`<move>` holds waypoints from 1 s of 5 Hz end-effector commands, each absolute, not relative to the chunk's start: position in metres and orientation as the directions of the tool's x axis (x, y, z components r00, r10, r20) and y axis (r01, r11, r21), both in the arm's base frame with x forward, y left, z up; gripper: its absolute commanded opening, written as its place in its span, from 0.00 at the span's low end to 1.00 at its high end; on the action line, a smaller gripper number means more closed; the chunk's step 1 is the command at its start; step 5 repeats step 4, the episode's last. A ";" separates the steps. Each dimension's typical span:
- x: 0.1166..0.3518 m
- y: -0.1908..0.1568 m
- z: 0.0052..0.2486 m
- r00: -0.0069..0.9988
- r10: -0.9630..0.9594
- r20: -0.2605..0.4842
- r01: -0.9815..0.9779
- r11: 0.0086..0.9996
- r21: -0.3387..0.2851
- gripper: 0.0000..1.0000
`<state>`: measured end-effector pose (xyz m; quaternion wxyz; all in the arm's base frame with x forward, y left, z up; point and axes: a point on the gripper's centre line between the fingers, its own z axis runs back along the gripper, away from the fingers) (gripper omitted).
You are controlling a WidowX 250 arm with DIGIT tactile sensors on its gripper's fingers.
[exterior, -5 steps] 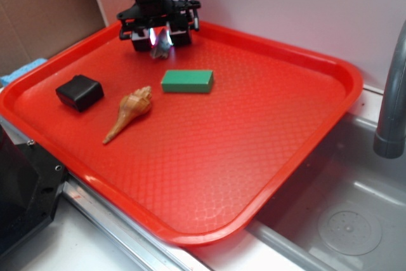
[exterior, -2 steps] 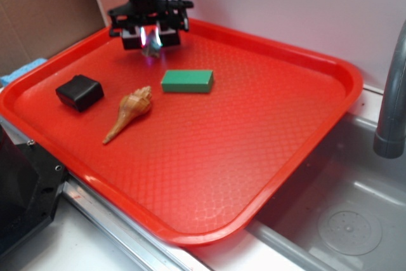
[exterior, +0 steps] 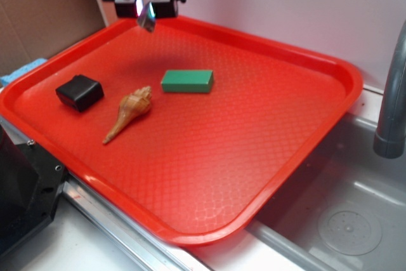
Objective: Grab the wood chip.
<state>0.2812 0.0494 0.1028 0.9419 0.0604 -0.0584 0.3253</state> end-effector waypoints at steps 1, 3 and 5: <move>0.253 0.015 0.191 0.883 0.456 0.113 -0.453 0.890 -0.055 0.00; 0.218 0.005 0.223 0.890 0.436 0.137 -0.433 0.900 -0.053 0.00; 0.221 0.005 0.216 0.874 0.477 0.094 -0.478 0.878 -0.017 0.00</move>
